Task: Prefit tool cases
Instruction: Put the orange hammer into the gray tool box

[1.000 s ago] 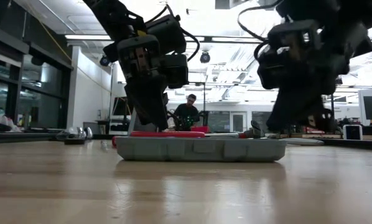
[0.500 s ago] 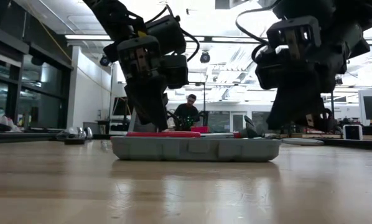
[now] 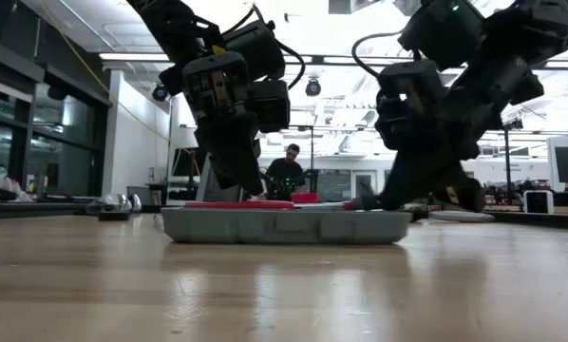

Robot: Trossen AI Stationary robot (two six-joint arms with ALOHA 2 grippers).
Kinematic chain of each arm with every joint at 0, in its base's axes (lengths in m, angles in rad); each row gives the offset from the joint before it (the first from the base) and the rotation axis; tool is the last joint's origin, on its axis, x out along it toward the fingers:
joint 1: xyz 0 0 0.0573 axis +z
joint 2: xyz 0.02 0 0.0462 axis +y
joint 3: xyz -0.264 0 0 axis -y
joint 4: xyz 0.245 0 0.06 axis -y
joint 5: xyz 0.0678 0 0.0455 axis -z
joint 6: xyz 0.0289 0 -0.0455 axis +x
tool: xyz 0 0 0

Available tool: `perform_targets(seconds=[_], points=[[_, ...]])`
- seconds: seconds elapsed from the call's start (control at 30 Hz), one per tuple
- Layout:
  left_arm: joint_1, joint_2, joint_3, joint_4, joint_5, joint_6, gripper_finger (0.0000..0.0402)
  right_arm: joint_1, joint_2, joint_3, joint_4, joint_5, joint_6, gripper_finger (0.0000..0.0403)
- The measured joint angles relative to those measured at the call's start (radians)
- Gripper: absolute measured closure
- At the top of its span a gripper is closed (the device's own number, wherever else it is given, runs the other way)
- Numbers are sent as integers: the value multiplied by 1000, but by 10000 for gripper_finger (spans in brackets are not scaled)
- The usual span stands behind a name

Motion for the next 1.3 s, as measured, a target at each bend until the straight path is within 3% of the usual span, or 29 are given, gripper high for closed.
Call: perform_targets(seconds=[0.47,0.83,1.0,1.3], points=[[-7,0,7,91,-38,89,391,-3,1,0,5,23,-2,403],[-16,0,7,99,-71,149,288,-3,1,0,5,35,-8,403],[-22,2,7,88,-134,176,242,-3,1,0,5,39,-10,403],[-19,50,6,100,-64,128,223,-3,1,0,5,47,-10,403]])
